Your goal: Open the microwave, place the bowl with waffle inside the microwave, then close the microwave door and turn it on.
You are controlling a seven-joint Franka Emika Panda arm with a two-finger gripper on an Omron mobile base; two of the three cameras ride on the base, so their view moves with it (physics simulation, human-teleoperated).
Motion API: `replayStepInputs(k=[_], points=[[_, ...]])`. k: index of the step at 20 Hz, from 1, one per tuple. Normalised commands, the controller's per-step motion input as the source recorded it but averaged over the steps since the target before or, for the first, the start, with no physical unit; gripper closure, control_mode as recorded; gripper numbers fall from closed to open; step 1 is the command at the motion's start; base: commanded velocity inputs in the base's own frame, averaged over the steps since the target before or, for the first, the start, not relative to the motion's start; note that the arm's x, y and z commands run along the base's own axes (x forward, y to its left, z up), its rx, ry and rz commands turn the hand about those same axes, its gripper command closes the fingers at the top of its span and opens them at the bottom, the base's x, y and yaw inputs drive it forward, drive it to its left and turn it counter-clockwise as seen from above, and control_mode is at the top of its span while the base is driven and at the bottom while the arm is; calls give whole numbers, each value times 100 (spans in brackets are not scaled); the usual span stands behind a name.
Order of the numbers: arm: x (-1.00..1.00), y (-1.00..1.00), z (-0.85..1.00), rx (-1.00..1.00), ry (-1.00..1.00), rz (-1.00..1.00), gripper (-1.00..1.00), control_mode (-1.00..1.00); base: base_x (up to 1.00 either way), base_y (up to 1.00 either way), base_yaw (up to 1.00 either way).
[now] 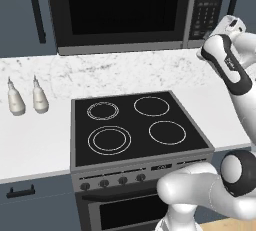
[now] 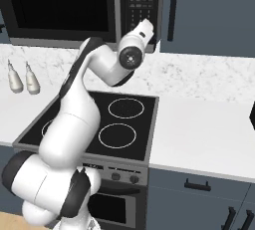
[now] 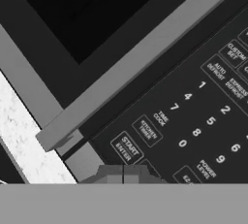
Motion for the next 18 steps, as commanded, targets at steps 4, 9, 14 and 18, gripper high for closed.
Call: replayStepInputs(k=[4, 9, 14, 18], points=[[14, 0, 0, -5, 0, -5, 100, -100, 0, 0, 0], [7, 0, 0, -2, 0, -1, 100, -100, 0, 0, 0], [12, 5, -1, 0, 0, 0, 100, -100, 0, 0, 0], [26, 4, -2, -2, 0, 0, 100, -100, 0, 0, 0]])
